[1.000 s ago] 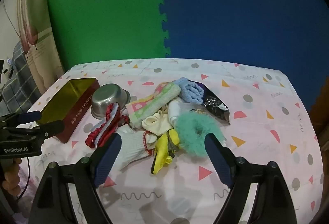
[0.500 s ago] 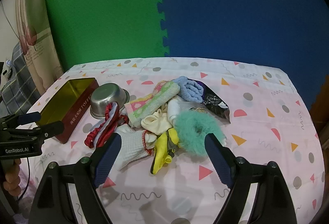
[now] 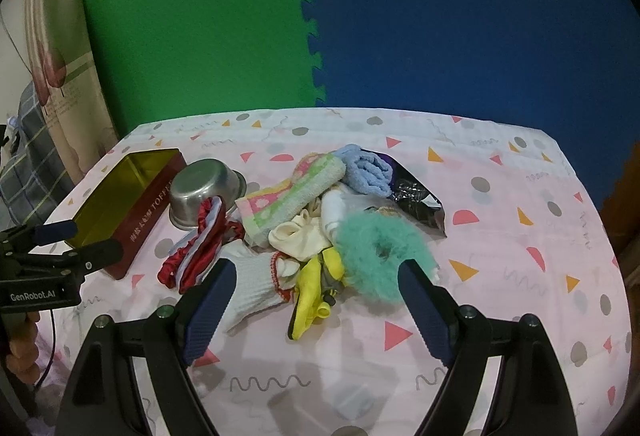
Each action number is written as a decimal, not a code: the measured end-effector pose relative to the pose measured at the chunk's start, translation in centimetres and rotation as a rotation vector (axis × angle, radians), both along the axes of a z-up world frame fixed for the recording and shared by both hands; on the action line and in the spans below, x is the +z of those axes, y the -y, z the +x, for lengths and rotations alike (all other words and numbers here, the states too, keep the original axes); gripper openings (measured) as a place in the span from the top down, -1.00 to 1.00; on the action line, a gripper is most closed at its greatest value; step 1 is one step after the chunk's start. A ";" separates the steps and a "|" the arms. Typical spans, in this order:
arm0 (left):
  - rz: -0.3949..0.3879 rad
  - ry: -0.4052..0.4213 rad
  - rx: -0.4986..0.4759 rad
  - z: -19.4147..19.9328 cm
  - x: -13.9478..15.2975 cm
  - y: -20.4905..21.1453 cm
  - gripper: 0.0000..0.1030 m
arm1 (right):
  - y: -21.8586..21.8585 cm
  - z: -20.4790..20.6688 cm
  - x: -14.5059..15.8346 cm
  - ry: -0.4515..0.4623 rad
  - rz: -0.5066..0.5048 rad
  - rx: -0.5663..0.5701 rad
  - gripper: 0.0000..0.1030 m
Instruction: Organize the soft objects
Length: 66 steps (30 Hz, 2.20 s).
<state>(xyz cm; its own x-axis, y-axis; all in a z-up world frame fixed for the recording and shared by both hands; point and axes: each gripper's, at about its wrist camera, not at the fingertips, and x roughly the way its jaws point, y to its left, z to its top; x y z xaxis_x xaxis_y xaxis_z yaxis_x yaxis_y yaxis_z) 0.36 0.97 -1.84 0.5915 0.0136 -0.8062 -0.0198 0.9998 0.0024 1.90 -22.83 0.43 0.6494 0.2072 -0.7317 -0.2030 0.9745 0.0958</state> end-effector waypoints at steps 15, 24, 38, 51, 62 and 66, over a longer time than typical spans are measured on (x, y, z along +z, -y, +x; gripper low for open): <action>0.004 -0.007 0.000 0.0 -0.1 -0.1 -0.85 | 0.1 0.1 -0.1 -0.009 -0.006 -0.005 -0.66; 0.003 -0.010 -0.001 -0.1 -0.2 -0.2 -0.85 | 0.2 0.4 -0.4 -0.012 -0.008 -0.013 -0.66; 0.011 -0.038 0.000 0.9 -1.2 -0.1 -0.85 | 1.1 1.3 -2.2 -0.047 -0.048 -0.033 -0.65; 0.024 -0.068 0.009 2.1 -2.2 -0.2 -0.85 | 2.7 2.9 -3.2 -0.042 -0.061 -0.083 -0.65; 0.036 -0.090 0.012 3.1 -3.1 -0.4 -0.85 | 3.3 5.2 -4.9 -0.067 -0.064 -0.101 -0.37; 0.036 -0.091 0.008 3.4 -3.3 -0.3 -0.85 | 3.7 6.1 -5.9 -0.090 -0.060 -0.105 -0.34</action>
